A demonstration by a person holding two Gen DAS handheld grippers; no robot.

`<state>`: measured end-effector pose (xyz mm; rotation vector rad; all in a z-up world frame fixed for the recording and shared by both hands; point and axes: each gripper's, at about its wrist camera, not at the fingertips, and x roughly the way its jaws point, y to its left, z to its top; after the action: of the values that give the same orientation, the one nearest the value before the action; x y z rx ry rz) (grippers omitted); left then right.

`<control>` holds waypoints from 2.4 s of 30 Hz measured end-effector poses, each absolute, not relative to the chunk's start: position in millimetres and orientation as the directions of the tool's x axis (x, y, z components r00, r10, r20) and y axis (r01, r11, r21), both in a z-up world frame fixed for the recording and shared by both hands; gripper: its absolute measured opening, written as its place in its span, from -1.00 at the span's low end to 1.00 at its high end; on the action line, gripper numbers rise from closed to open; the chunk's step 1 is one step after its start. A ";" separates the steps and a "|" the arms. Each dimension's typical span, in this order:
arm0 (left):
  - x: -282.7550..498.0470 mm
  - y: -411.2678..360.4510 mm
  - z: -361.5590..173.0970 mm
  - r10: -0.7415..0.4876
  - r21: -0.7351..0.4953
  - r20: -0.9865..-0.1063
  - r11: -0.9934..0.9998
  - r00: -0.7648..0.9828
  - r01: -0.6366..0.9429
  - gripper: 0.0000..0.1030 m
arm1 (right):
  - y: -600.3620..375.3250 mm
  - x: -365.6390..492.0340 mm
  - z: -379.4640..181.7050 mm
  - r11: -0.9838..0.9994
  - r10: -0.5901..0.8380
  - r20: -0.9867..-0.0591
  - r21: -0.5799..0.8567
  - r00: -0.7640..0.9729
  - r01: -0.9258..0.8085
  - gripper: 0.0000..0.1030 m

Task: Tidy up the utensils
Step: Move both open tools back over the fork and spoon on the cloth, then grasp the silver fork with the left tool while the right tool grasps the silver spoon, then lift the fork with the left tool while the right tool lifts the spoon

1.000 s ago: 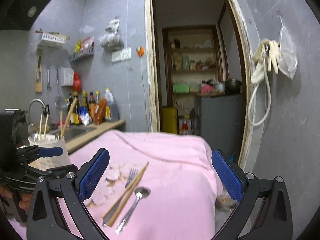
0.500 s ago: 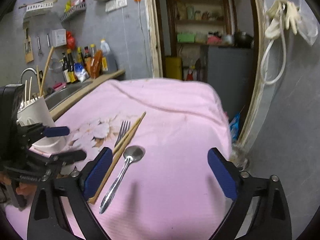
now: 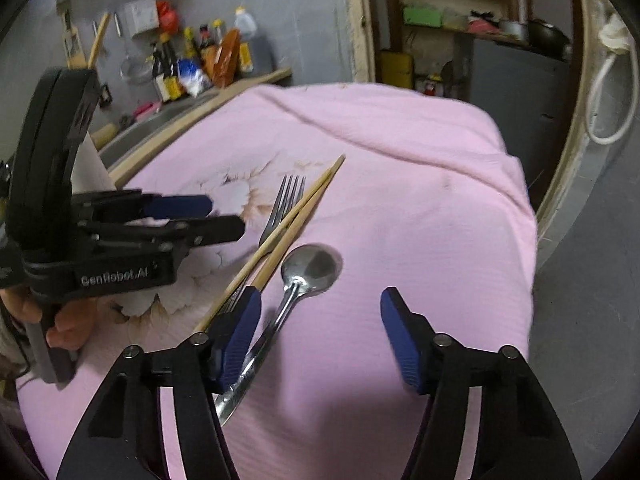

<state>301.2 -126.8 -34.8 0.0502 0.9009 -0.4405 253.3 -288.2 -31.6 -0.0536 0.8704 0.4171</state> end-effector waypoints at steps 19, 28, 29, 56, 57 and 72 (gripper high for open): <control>330.6 -135.1 -41.3 -0.419 -0.245 -0.763 0.892 0.493 0.379 -0.35 | -292.3 272.6 -34.6 0.926 0.306 -0.780 0.111 0.545 -0.361 -0.49; 341.6 -141.3 -43.7 -0.453 -0.278 -0.757 0.875 0.471 0.396 -0.39 | -303.7 269.4 -33.8 0.934 0.289 -0.774 0.097 0.564 -0.344 -0.52; 341.5 -140.7 -43.6 -0.458 -0.282 -0.756 0.873 0.469 0.398 -0.42 | -302.4 268.7 -33.6 0.934 0.287 -0.774 0.096 0.565 -0.343 -0.52; 258.8 -117.3 -6.9 -0.375 -0.112 -0.655 0.907 0.656 0.407 -0.99 | -295.6 282.1 -38.9 0.944 0.262 -0.806 0.100 0.530 -0.314 -0.44; 251.0 -114.9 -3.9 -0.370 -0.095 -0.633 0.909 0.680 0.406 -0.99 | -293.9 280.9 -38.7 0.946 0.253 -0.806 0.092 0.535 -0.310 -0.45; 197.1 -95.2 16.1 -0.298 -0.010 -0.408 0.947 0.863 0.321 -1.00 | -274.0 218.5 -18.6 0.954 0.207 -0.658 -0.027 0.724 -0.298 -0.94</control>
<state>197.1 -95.2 16.1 0.0587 0.4182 -0.3246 218.5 -274.0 -18.6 -0.1348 0.7086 0.2798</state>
